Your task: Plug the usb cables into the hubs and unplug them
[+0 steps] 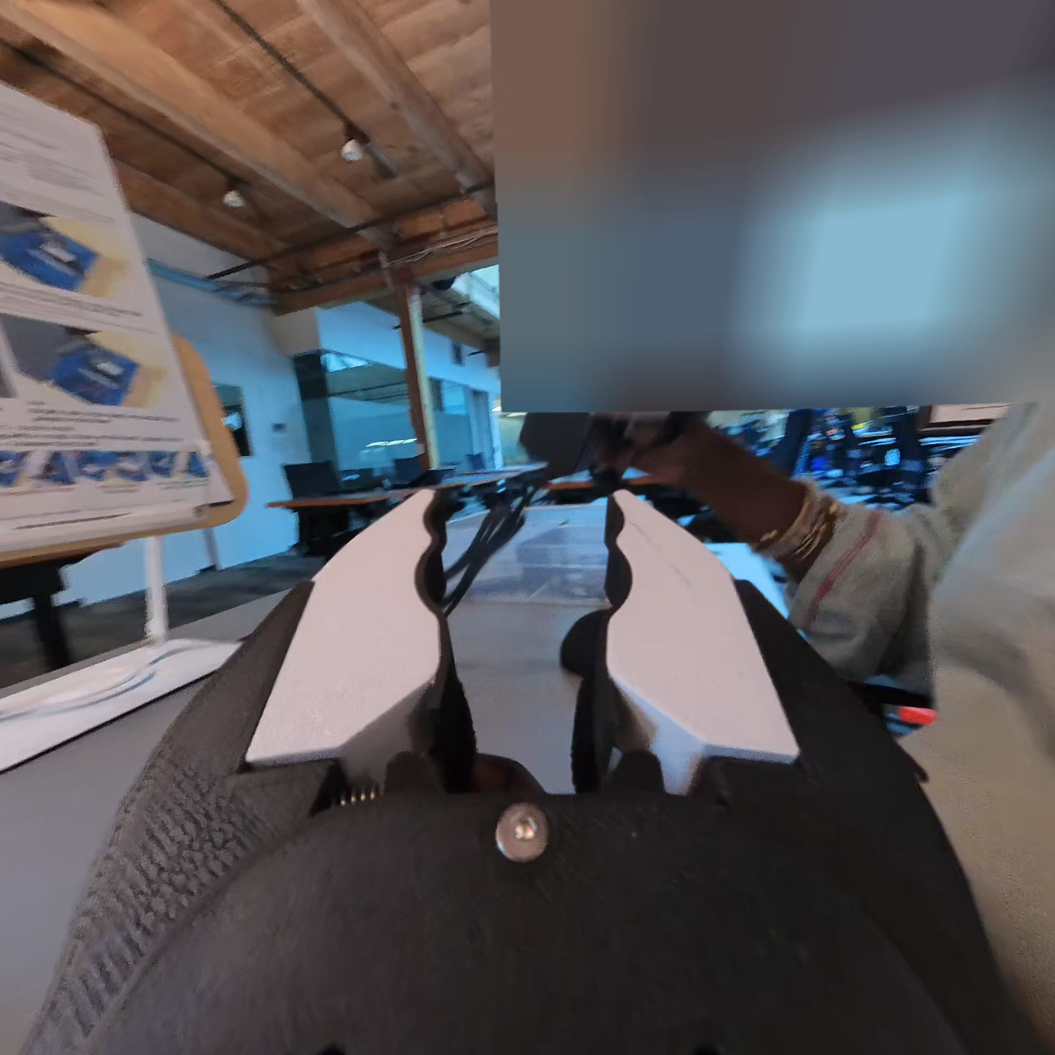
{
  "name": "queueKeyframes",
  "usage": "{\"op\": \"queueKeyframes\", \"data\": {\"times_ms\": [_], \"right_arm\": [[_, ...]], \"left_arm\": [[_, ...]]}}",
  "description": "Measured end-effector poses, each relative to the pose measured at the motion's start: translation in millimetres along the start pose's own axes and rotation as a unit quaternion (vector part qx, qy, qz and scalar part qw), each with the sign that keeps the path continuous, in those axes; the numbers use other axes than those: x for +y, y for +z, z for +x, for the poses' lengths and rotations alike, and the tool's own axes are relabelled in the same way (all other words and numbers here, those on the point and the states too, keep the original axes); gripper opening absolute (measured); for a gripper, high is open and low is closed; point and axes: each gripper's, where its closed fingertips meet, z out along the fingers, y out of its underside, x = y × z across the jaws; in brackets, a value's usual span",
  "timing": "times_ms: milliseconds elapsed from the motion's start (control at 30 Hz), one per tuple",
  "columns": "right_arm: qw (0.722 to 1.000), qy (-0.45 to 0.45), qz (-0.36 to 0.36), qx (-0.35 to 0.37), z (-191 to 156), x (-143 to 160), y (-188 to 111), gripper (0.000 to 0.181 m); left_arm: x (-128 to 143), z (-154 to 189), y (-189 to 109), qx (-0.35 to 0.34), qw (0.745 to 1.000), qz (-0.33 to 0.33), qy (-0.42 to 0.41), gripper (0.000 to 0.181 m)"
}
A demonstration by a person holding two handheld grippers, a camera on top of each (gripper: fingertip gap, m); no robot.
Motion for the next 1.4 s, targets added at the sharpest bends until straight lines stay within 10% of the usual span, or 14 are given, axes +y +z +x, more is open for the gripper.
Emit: {"op": "queueKeyframes", "data": {"times_ms": [267,500,700,867,1000,1200,1400], "right_arm": [[0.983,0.010,0.046,0.177,152,-39,-110,0.056],[0.948,0.111,-0.068,0.292,226,87,-173,0.055],[0.914,0.206,-0.174,0.303,223,221,-191,0.055],[0.832,0.401,-0.236,0.302,203,284,-190,0.055],[0.790,0.485,-0.232,0.294,191,304,-185,0.055],[0.815,0.411,-0.340,0.226,174,314,-167,0.056],[0.760,0.454,-0.407,0.226,161,348,-175,0.065]], "left_arm": [[25,-24,2,-0.077,0.993,-0.062,0.057,0.047],[27,-26,2,-0.083,0.993,-0.064,0.058,0.053],[27,-26,2,-0.078,0.994,-0.061,0.056,0.053],[26,-25,2,-0.076,0.994,-0.057,0.058,0.053],[25,-25,1,-0.076,0.994,-0.054,0.060,0.053],[25,-24,2,-0.075,0.994,-0.056,0.064,0.053],[25,-23,2,-0.073,0.994,-0.056,0.065,0.053]]}}
